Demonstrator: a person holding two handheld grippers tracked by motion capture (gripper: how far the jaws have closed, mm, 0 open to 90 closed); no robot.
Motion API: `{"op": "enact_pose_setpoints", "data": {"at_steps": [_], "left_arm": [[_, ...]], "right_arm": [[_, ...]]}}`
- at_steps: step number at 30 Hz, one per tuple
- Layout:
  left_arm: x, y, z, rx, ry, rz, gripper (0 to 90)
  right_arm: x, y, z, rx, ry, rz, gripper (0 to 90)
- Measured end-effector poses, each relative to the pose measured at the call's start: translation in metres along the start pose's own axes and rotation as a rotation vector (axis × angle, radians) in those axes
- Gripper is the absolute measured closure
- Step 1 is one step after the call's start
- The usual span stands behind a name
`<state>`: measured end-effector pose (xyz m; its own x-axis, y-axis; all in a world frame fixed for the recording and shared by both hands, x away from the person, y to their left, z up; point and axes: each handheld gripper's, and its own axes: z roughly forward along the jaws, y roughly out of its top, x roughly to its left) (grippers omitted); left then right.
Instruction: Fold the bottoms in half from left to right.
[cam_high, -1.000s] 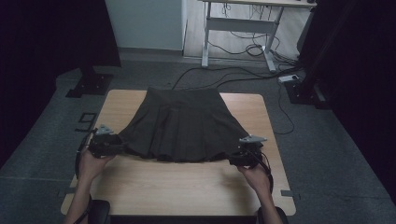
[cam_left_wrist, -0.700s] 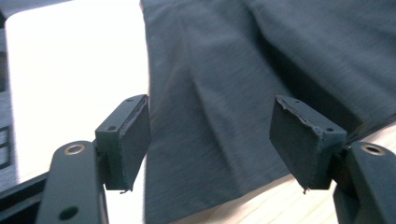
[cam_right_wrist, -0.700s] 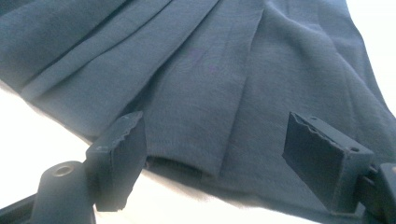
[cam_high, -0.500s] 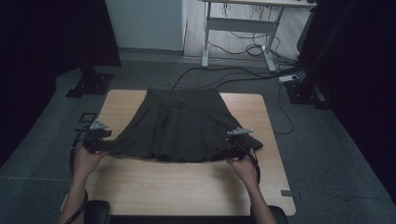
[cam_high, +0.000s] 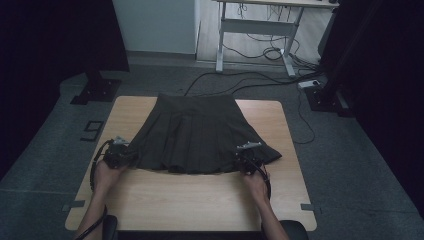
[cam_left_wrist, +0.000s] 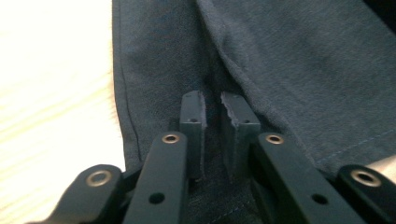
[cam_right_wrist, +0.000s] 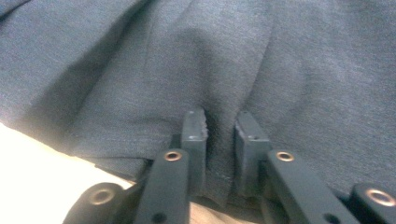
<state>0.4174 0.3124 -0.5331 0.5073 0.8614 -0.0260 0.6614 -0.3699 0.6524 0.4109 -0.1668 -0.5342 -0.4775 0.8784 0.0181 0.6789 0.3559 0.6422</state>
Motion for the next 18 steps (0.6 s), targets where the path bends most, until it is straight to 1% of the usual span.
{"op": "enact_pose_setpoints", "data": {"at_steps": [1, 2, 3, 4, 5, 6, 7, 8, 9, 10, 11, 12, 13, 14, 15, 18], "left_arm": [[-0.002, -0.001, -0.001, -0.003, -0.007, -0.004, 80.5], [-0.007, -0.004, -0.002, -0.008, -0.028, -0.012, 80.8], [-0.007, -0.004, -0.002, -0.008, -0.028, -0.012, 80.7], [-0.014, -0.006, -0.004, -0.007, -0.045, -0.011, 80.7], [-0.014, -0.006, -0.004, -0.007, -0.045, -0.011, 80.6], [-0.024, -0.008, -0.005, -0.003, -0.066, -0.003, 80.4], [-0.024, -0.008, -0.005, -0.003, -0.066, -0.003, 79.9], [-0.03, -0.008, -0.006, 0.004, -0.07, 0.009, 79.5], [-0.037, -0.008, -0.007, 0.013, -0.074, 0.022, 79.5], [-0.049, -0.009, -0.008, 0.026, -0.086, 0.046, 78.1], [-0.049, -0.009, -0.008, 0.026, -0.086, 0.046, 77.4], [-0.062, -0.01, -0.009, 0.036, -0.1, 0.06, 76.9], [-0.062, -0.01, -0.009, 0.036, -0.1, 0.06, 76.4], [-0.075, -0.011, -0.011, 0.041, -0.118, 0.066, 75.9], [-0.075, -0.011, -0.011, 0.041, -0.118, 0.066, 75.6], [-0.097, -0.014, -0.012, 0.039, -0.147, 0.096, 74.4]], "right_arm": [[-0.001, 0.0, 0.0, 0.001, 0.003, 0.002, 80.1], [-0.006, -0.001, -0.001, 0.005, -0.002, 0.001, 81.5], [-0.006, -0.001, -0.001, 0.005, -0.002, 0.001, 81.5], [-0.012, -0.002, -0.002, 0.009, -0.011, 0.006, 81.9], [-0.016, -0.002, -0.003, 0.011, -0.013, 0.011, 82.0], [-0.02, -0.003, -0.004, 0.012, -0.016, 0.014, 82.0], [-0.02, -0.003, -0.004, 0.012, -0.016, 0.014, 82.0], [-0.028, -0.004, -0.005, 0.016, -0.025, 0.019, 82.0], [-0.028, -0.004, -0.005, 0.016, -0.025, 0.019, 82.0], [-0.037, -0.005, -0.006, 0.016, -0.032, 0.031, 81.9], [-0.041, -0.006, -0.007, 0.015, -0.035, 0.036, 81.9], [-0.046, -0.006, -0.007, 0.015, -0.037, 0.037, 82.0], [-0.046, -0.006, -0.007, 0.015, -0.037, 0.037, 82.0], [-0.055, -0.008, -0.009, 0.015, -0.044, 0.048, 81.9], [-0.055, -0.008, -0.009, 0.015, -0.044, 0.048, 81.9], [-0.07, -0.009, -0.01, 0.011, -0.061, 0.067, 81.9]]}}
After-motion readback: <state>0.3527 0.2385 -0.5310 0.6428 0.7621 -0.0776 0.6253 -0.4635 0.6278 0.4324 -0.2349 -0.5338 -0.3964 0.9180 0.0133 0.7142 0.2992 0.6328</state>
